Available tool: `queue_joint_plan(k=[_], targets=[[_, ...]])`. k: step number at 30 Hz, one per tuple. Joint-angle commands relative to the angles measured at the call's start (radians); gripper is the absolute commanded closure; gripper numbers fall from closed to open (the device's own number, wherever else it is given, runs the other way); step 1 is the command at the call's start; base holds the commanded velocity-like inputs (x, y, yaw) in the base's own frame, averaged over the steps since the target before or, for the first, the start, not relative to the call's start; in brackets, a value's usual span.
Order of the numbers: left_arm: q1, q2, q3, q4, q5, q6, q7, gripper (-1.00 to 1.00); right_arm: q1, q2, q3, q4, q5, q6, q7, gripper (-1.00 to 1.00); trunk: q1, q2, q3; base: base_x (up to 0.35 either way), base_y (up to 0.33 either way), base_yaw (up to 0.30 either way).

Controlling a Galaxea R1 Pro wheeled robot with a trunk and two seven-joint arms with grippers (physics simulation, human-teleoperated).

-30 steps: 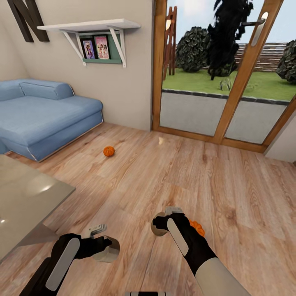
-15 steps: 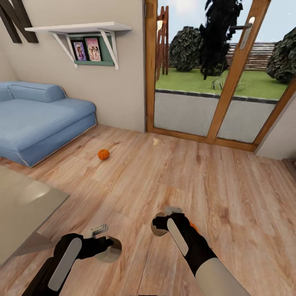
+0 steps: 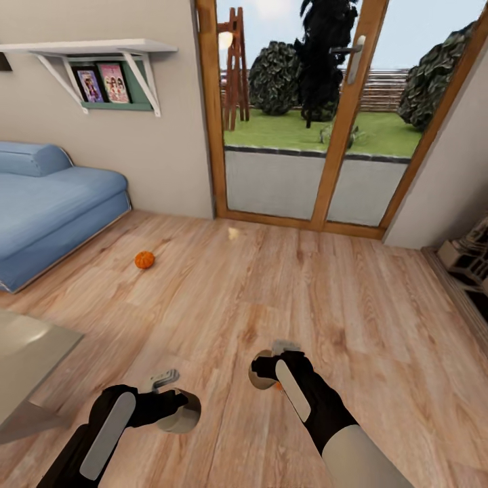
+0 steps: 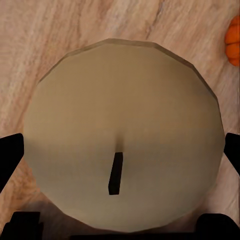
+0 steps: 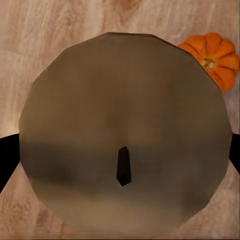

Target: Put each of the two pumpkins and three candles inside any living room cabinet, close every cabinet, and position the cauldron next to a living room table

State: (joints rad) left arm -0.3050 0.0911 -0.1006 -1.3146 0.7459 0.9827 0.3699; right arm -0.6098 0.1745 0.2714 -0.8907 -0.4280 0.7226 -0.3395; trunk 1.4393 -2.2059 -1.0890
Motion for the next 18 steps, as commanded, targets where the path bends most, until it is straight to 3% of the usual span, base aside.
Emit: queue_joint_plan(k=[1,4,8,18], targets=[[0.000,0.001,-0.002,-0.002,0.012,0.001,0.011,1.00,-0.001,0.000,0.002,-0.001,-0.011,0.001,-0.010,1.00,-0.004,0.007,0.002,-0.020,-0.124,-0.249],[0.000,0.001,-0.003,-0.002,0.012,0.001,0.011,1.00,-0.001,0.000,0.002,0.001,-0.011,0.000,-0.009,1.00,-0.016,0.028,0.009,-0.009,-0.059,-0.249],[0.000,0.001,-0.003,-0.002,0.013,0.001,0.010,1.00,-0.001,0.000,0.002,0.001,-0.011,0.000,-0.009,1.00,-0.031,0.056,0.021,-0.001,-0.003,-0.047],[0.000,0.001,-0.002,-0.002,0.013,0.002,0.009,1.00,-0.001,0.000,0.000,0.000,-0.011,0.000,-0.006,1.00,-0.031,0.056,0.021,0.000,0.000,-0.002]])
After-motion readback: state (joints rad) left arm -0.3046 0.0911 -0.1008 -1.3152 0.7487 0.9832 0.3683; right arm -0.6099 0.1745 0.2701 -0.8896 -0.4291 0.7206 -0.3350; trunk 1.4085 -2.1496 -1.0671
